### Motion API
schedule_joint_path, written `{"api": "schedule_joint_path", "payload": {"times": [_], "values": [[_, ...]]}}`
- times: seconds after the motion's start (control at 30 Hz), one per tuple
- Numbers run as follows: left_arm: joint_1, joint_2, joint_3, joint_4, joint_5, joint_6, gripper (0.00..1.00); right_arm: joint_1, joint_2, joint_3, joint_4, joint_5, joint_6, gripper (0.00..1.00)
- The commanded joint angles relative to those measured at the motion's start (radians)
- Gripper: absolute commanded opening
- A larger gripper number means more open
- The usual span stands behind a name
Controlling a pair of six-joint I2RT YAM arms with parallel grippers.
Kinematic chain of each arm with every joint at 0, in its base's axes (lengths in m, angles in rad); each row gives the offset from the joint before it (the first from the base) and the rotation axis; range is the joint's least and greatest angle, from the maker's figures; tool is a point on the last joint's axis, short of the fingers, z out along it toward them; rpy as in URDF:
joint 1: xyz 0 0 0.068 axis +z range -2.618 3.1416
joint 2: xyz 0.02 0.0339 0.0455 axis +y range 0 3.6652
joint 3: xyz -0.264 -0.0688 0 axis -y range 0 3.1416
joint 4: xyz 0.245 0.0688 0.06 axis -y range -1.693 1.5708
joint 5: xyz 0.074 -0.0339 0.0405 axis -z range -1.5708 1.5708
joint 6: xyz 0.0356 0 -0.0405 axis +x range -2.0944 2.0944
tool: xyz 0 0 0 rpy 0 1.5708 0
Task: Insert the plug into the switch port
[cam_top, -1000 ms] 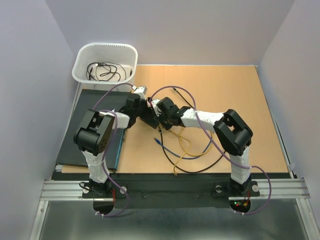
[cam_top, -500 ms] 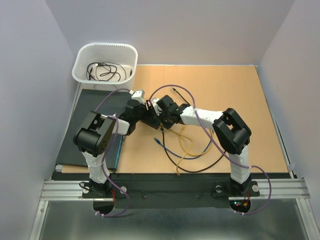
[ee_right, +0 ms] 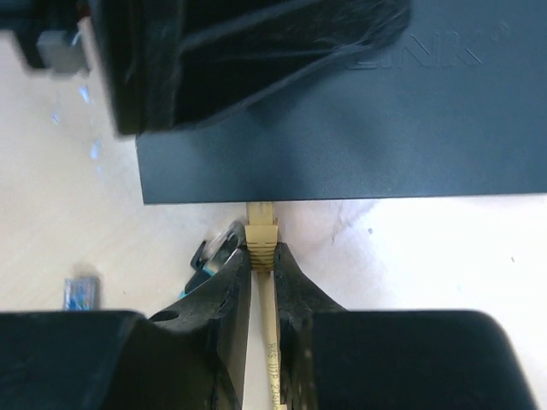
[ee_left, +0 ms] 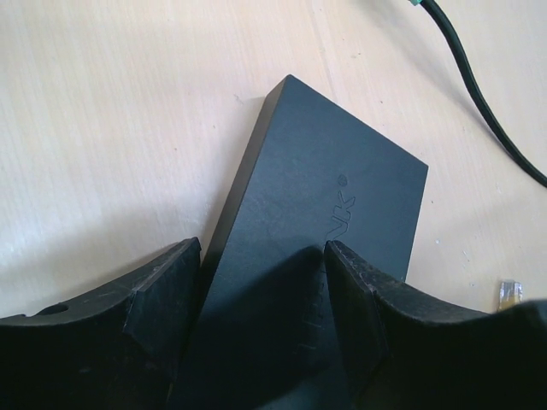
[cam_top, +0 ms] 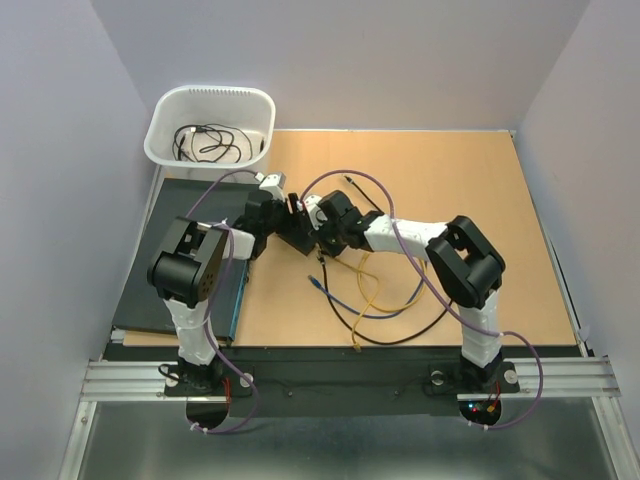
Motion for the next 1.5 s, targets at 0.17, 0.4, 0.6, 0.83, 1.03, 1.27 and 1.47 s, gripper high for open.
{"api": "schedule_joint_path", "payload": {"times": [0.17, 0.4, 0.6, 0.83, 1.03, 1.27, 1.47], "values": [[0.062, 0.073, 0.066, -0.285, 0.268, -0.042, 0.70, 0.028, 0.023, 0.119, 0.419, -0.027, 0.040, 0.01], [0.082, 0.036, 0.057, -0.304, 0.236, -0.036, 0.70, 0.030, -0.067, 0.030, 0.406, 0.082, 0.043, 0.36], [0.085, 0.014, 0.057, -0.309, 0.205, -0.042, 0.70, 0.028, -0.187, -0.067, 0.383, 0.102, 0.068, 0.42], [0.105, 0.007, 0.083, -0.338, 0.162, -0.029, 0.71, 0.040, -0.381, -0.229, 0.325, 0.117, 0.221, 0.42], [0.134, -0.006, 0.113, -0.358, 0.125, -0.031, 0.71, 0.111, -0.425, -0.415, 0.308, 0.135, 0.417, 0.41], [0.139, -0.108, 0.070, -0.348, 0.053, -0.054, 0.71, 0.166, -0.334, -0.415, 0.276, 0.215, 0.490, 0.37], [0.139, -0.191, 0.018, -0.345, 0.030, -0.052, 0.71, 0.172, -0.280, -0.371, 0.238, 0.292, 0.494, 0.35]]}}
